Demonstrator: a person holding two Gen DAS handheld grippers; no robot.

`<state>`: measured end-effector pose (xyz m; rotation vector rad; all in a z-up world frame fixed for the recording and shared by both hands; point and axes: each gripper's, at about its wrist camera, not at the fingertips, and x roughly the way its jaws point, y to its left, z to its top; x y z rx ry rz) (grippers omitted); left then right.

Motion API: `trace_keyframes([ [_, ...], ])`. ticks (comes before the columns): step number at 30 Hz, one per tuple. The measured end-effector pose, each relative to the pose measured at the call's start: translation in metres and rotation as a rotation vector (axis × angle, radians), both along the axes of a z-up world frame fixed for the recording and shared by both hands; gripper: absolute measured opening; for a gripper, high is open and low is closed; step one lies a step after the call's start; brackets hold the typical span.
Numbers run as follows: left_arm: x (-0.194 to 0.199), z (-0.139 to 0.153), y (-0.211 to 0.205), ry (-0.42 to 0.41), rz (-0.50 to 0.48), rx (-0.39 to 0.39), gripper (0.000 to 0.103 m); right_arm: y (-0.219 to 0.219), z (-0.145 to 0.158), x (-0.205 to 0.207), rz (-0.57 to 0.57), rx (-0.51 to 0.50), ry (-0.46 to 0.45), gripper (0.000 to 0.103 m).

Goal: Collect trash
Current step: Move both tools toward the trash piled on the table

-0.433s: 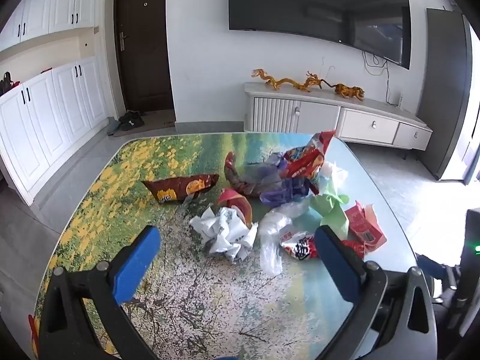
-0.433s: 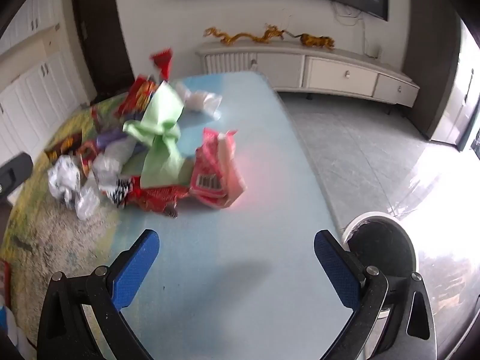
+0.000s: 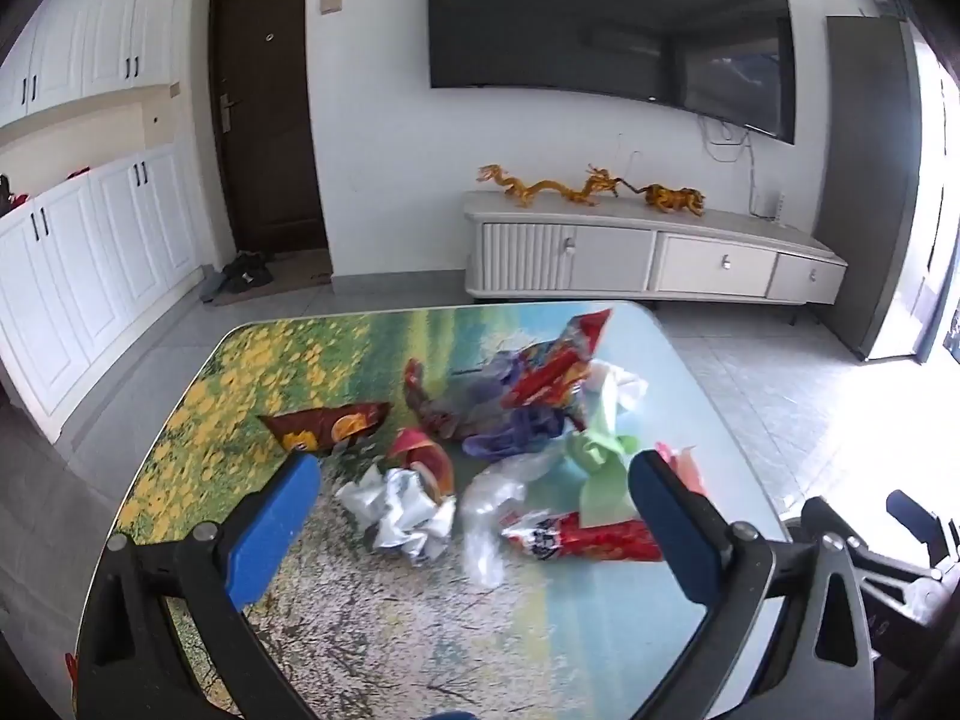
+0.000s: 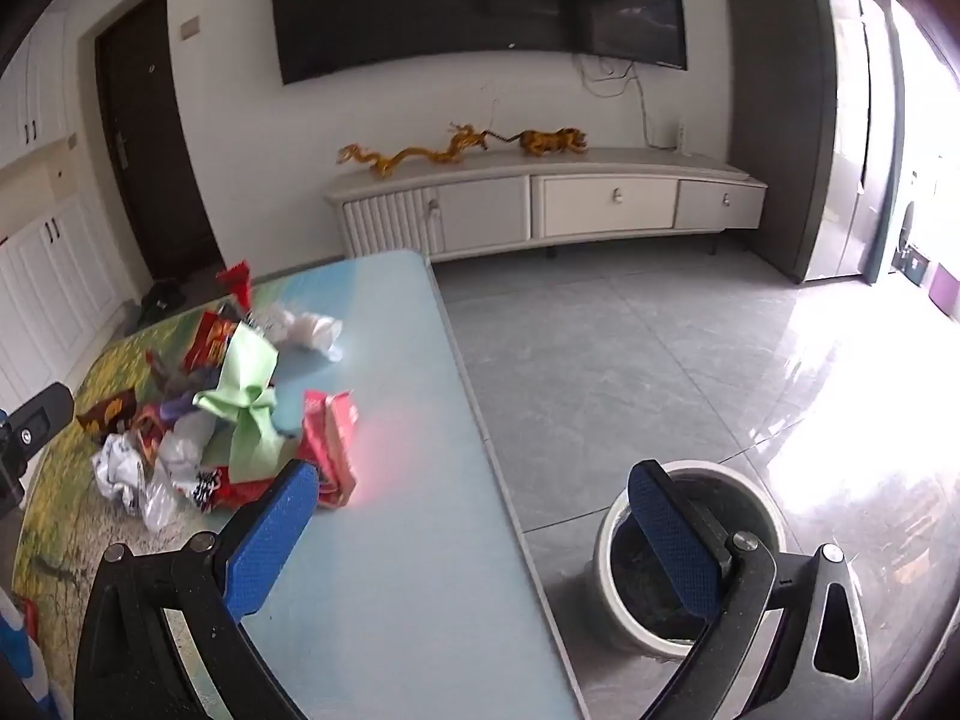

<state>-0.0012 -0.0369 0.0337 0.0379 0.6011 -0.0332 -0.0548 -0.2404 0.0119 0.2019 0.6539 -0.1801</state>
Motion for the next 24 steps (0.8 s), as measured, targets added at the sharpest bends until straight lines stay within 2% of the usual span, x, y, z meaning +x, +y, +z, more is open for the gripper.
trace_keyframes([
  [8,-0.003,0.016,-0.016,-0.031,-0.026,0.0,0.103,-0.024,0.017,-0.018,-0.08,-0.03,-0.048,0.103],
  [13,-0.001,0.027,-0.02,-0.039,-0.035,0.01,0.103,-0.034,0.02,-0.024,-0.104,-0.01,-0.06,0.103],
  [24,-0.005,0.037,-0.017,-0.072,-0.029,-0.012,0.103,-0.02,0.032,-0.025,-0.096,-0.027,-0.08,0.103],
])
